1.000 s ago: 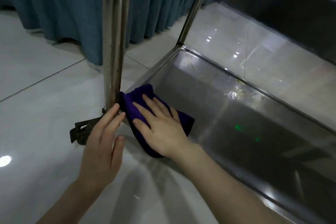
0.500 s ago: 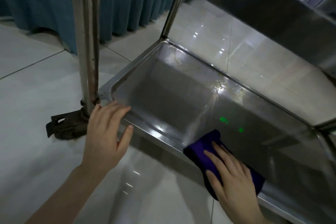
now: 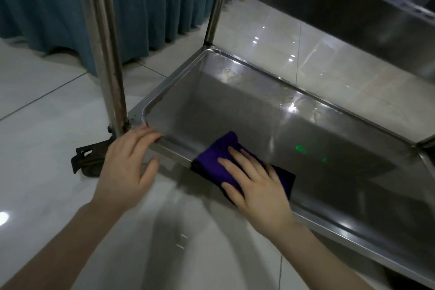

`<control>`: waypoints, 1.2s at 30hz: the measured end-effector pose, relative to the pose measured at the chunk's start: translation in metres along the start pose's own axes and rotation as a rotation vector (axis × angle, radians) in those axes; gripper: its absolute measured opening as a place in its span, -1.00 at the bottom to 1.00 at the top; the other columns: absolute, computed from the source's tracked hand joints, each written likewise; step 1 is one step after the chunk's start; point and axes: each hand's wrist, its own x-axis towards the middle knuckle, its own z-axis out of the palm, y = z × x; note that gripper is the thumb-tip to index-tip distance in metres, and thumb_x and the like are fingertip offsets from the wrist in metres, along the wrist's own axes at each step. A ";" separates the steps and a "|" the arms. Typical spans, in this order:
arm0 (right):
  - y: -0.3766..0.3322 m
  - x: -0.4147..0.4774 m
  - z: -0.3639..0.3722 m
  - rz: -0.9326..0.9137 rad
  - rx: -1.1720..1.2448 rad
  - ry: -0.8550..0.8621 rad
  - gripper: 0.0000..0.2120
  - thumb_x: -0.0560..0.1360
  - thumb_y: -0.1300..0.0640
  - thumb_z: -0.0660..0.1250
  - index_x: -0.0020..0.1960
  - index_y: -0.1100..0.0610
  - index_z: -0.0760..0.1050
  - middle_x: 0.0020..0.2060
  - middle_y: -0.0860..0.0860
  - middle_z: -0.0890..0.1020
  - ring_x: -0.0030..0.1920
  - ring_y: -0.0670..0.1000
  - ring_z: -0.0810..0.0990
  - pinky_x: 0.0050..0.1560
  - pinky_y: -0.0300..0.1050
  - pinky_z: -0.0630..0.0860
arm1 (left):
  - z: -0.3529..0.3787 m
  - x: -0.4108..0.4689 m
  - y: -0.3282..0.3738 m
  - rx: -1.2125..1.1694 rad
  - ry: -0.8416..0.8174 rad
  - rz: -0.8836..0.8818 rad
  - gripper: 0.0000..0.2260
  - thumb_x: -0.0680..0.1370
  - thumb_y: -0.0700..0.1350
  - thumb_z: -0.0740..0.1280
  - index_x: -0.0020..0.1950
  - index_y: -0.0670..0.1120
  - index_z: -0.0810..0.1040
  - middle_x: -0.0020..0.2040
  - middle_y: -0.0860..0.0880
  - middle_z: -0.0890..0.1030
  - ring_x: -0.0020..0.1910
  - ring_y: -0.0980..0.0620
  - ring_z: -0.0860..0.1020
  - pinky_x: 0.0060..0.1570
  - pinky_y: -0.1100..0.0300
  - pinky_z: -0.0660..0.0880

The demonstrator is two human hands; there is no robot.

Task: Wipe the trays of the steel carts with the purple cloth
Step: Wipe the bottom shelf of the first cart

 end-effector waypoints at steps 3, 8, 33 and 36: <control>0.051 -0.060 -0.009 0.102 -0.028 -0.043 -0.53 0.59 -0.20 0.05 0.41 -0.09 0.43 0.44 -0.09 0.38 0.39 0.04 0.43 0.25 0.07 0.43 | 0.004 -0.002 0.009 0.015 0.015 -0.052 -0.61 0.50 -0.10 0.24 0.29 -0.21 0.52 0.27 -0.16 0.49 0.39 -0.12 0.38 0.34 -0.12 0.31; 0.036 -0.055 -0.008 0.174 -0.063 0.013 -0.52 0.55 -0.19 0.06 0.33 -0.04 0.52 0.39 -0.01 0.47 0.34 0.08 0.49 0.15 0.14 0.49 | 0.004 0.000 0.016 -0.003 -0.007 -0.080 -0.63 0.53 -0.10 0.23 0.29 -0.23 0.51 0.29 -0.19 0.47 0.41 -0.16 0.35 0.32 -0.22 0.32; 0.269 -0.317 -0.038 0.563 -0.282 0.022 -0.56 0.47 -0.07 0.23 0.22 0.12 0.61 0.24 0.12 0.60 0.11 0.20 0.64 -0.05 0.16 0.58 | 0.066 0.016 0.137 0.027 -0.446 0.599 -0.60 0.59 0.12 0.13 0.27 -0.09 0.52 0.27 -0.04 0.49 0.27 -0.09 0.46 0.23 -0.05 0.39; 0.274 -0.317 -0.041 0.708 -0.235 -0.091 -0.55 0.44 0.04 0.47 0.30 0.07 0.54 0.33 0.08 0.53 0.22 0.21 0.55 0.03 0.17 0.53 | 0.060 0.017 0.155 0.074 -0.515 0.616 -0.60 0.57 0.11 0.15 0.29 -0.06 0.50 0.29 -0.03 0.47 0.22 -0.07 0.47 0.21 0.04 0.35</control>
